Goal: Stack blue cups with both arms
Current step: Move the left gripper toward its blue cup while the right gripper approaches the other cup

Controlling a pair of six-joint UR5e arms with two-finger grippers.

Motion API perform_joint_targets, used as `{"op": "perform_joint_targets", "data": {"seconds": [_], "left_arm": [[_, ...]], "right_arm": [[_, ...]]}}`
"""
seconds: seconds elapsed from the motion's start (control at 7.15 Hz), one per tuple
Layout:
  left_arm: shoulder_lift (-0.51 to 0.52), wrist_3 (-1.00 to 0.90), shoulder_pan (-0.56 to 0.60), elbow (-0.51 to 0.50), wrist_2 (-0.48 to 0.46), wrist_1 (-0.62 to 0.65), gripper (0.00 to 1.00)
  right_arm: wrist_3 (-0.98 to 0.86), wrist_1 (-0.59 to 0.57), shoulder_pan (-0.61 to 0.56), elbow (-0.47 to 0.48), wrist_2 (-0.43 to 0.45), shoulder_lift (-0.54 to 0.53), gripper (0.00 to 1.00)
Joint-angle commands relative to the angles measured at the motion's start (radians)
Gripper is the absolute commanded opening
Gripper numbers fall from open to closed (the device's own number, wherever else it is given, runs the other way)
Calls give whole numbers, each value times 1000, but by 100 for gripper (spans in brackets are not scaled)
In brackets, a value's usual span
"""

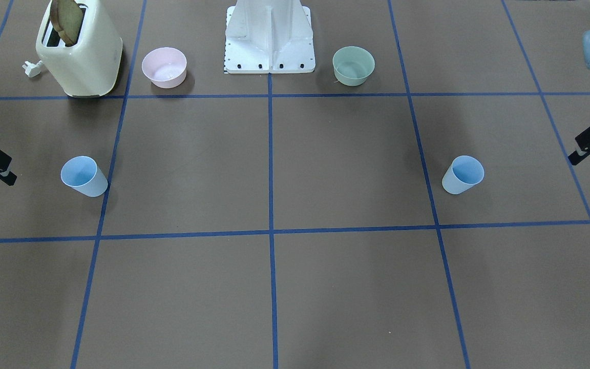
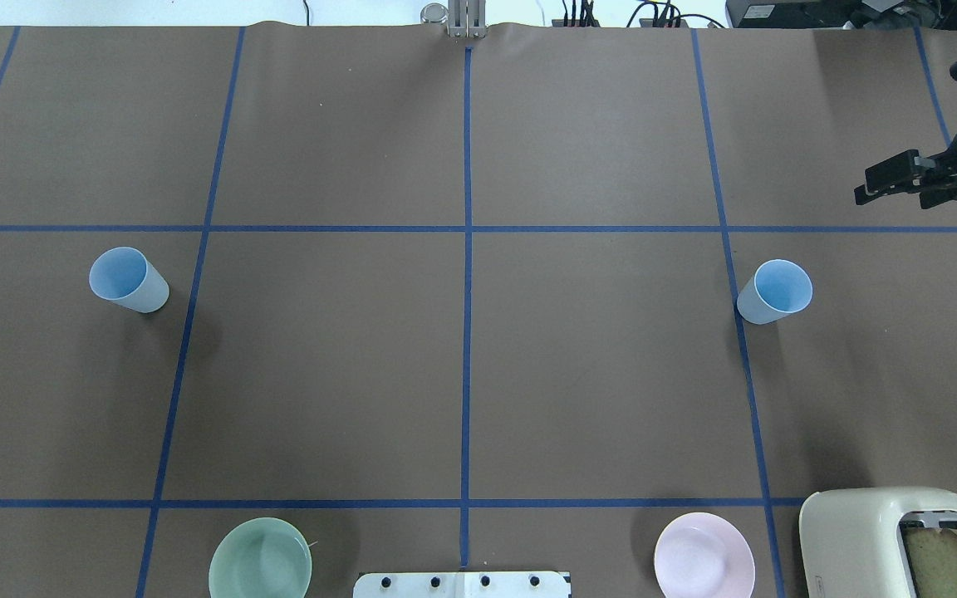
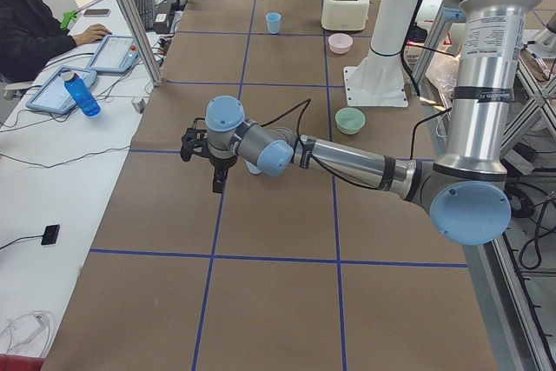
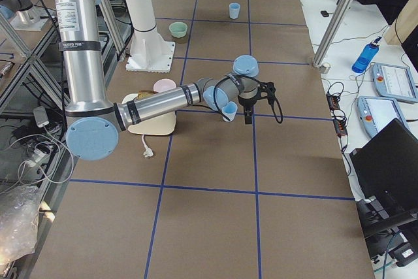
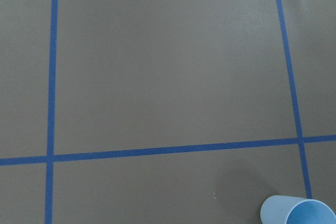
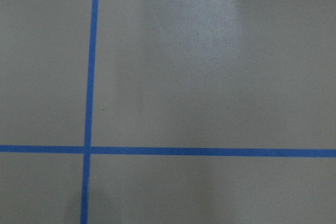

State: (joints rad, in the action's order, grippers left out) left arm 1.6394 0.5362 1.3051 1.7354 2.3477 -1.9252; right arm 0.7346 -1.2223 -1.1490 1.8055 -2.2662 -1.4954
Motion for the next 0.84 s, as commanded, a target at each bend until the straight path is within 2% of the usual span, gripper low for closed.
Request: {"op": "perform_joint_targets", "data": {"seconds": [0.0,0.28,0.7], "left_arm": [[-35,135,-98,1,-83,-140,98],[-56,198,-154,1,-90,-205,98],[-56,313,-285,4,-195,-271,98]], "right_arm": [[41,0,66,18,7,-11,100],[46,-2,118,28,42,-17,100],[49,-5,134,41,57,-16,100]]}}
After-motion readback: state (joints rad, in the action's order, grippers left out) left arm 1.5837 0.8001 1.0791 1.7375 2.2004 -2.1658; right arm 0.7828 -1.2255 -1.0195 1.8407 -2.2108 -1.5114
